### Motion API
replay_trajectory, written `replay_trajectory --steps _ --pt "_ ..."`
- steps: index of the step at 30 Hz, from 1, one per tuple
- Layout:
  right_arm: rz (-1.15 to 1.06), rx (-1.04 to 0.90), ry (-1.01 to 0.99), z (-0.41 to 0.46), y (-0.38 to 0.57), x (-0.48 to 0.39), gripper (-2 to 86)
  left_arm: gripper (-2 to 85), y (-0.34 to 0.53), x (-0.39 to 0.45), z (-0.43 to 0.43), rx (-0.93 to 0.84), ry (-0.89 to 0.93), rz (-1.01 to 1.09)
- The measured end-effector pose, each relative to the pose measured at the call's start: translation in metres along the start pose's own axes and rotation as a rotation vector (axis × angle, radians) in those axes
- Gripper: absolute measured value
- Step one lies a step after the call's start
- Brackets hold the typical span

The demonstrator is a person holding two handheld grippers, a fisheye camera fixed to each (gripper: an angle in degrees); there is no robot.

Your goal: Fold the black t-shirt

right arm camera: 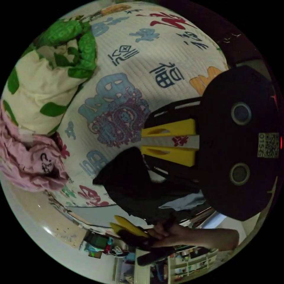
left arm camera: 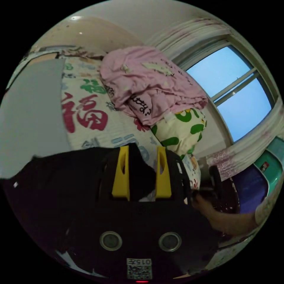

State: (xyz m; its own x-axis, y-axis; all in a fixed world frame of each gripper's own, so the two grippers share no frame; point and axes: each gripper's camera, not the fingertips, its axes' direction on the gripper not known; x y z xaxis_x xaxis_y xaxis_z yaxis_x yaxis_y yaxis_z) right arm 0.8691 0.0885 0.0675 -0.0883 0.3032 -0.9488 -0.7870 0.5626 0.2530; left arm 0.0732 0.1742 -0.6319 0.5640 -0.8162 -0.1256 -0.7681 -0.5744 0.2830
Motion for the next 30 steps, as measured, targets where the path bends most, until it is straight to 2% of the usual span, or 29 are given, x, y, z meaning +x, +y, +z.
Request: replay_trajectory --steps 4,6,8,11,15,19,24,30 --pt "-0.323 0.027 -0.068 -0.005 0.011 -0.081 5.9 12.3 0.087 -0.014 -0.105 0.031 -0.206 -0.012" --pt "-0.501 -0.029 -0.146 0.013 0.015 -0.133 6.3 11.7 0.147 -0.035 -0.155 -0.060 -0.382 -0.085" --pt "-0.690 -0.125 -0.255 0.050 0.023 -0.205 7.2 11.6 0.185 -0.049 -0.179 -0.130 -0.485 -0.143" --pt "-0.852 -0.201 -0.297 0.100 0.041 -0.284 8.0 11.7 0.220 -0.061 -0.195 -0.184 -0.511 -0.185" --pt "-0.962 -0.263 -0.274 0.156 0.062 -0.347 8.4 11.9 0.233 -0.066 -0.169 -0.230 -0.514 -0.150" --pt "-1.033 -0.326 -0.155 0.214 0.078 -0.389 8.4 12.0 0.241 -0.067 -0.144 -0.260 -0.581 -0.138" --pt "-1.048 -0.319 -0.017 0.255 0.092 -0.403 5.1 11.7 0.270 -0.062 -0.131 -0.262 -0.659 -0.127" --pt "-1.063 -0.328 0.038 0.288 0.097 -0.419 0.4 8.0 0.278 -0.071 -0.088 -0.275 -0.581 -0.027"
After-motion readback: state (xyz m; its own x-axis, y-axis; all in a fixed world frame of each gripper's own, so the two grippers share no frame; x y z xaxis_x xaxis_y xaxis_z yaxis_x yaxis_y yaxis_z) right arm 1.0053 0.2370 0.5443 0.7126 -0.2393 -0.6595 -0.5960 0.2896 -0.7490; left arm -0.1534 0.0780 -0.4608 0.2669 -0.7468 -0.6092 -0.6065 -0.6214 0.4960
